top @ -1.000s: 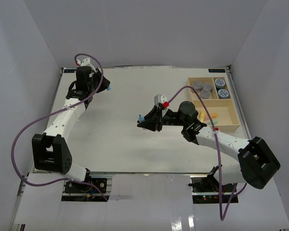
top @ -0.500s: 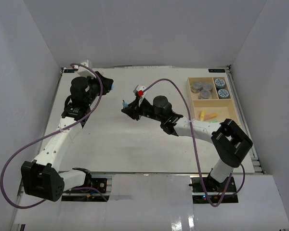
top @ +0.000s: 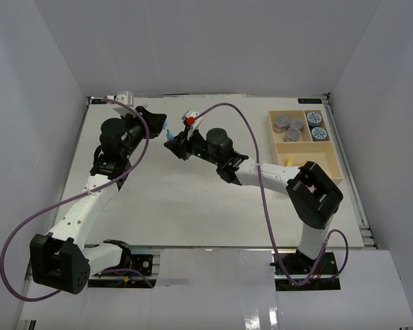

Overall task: Sort the stationery into containers
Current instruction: Close the pen cap on the pen.

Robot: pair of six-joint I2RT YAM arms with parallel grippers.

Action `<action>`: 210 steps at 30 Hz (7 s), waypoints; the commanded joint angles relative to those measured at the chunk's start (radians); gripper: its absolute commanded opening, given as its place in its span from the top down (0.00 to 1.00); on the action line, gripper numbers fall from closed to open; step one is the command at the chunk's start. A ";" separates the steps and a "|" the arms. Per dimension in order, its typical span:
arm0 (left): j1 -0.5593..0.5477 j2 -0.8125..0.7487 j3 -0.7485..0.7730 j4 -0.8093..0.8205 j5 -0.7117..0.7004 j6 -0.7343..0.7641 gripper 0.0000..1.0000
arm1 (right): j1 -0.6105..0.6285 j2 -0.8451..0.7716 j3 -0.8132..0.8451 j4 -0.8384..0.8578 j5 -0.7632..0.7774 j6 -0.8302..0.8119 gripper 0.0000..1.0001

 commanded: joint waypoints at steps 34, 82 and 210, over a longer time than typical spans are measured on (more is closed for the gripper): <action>-0.013 -0.023 -0.059 0.149 0.118 0.030 0.85 | -0.017 0.006 0.069 0.015 0.045 0.023 0.92; -0.022 0.009 -0.110 0.226 0.156 0.044 0.86 | -0.040 -0.062 0.107 0.055 0.048 0.024 0.92; -0.349 0.204 0.231 -0.328 -0.026 0.117 0.53 | -0.307 -0.378 0.078 -0.002 -0.442 0.053 0.92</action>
